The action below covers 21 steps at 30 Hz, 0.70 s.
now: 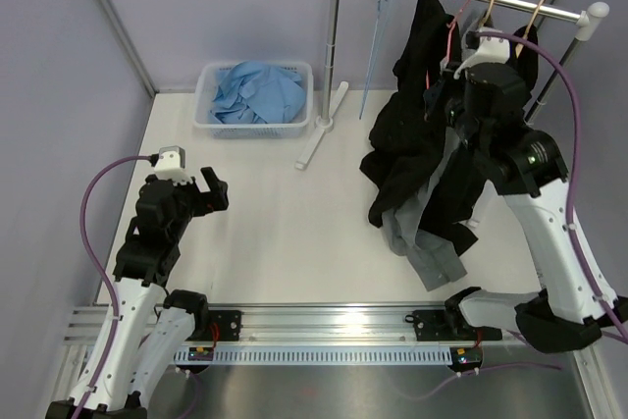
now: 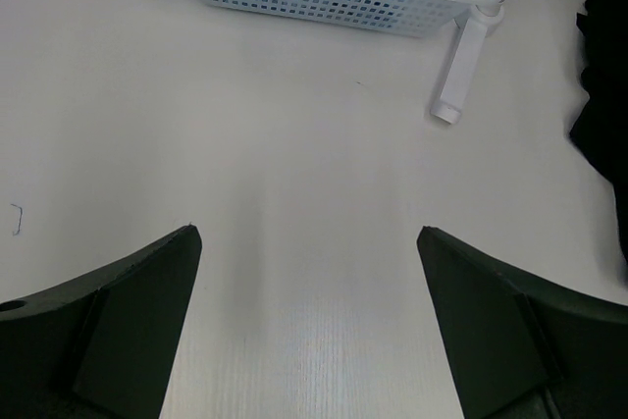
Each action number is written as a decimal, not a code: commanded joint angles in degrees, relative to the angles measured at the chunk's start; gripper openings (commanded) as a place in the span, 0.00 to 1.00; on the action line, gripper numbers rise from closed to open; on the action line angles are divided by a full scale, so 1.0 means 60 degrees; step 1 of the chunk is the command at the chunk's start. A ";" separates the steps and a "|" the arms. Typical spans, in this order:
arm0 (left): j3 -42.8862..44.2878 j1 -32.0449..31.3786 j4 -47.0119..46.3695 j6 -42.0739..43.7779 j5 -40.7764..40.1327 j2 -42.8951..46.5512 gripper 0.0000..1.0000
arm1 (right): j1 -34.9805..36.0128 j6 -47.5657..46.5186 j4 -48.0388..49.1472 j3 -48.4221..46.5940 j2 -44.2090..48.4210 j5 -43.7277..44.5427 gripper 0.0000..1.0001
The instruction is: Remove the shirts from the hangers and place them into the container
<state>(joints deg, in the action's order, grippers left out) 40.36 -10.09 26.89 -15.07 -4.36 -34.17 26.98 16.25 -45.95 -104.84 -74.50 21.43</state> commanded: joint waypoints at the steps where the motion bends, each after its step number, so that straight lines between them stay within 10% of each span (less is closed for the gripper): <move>1: 0.0085 -0.0047 -0.0366 0.0036 -0.0050 0.0071 0.99 | -0.0029 -0.0584 0.1154 0.0917 0.1413 -0.1782 0.00; 21: 0.0100 -0.0047 -0.0395 0.0109 0.0140 -0.0047 0.99 | -0.0029 -0.0393 -0.0794 0.5533 0.3364 -0.3071 0.00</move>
<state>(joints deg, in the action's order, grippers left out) 40.36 -10.09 26.89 -15.03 -4.29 -34.61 26.94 14.57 -51.16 -72.55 -55.46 7.03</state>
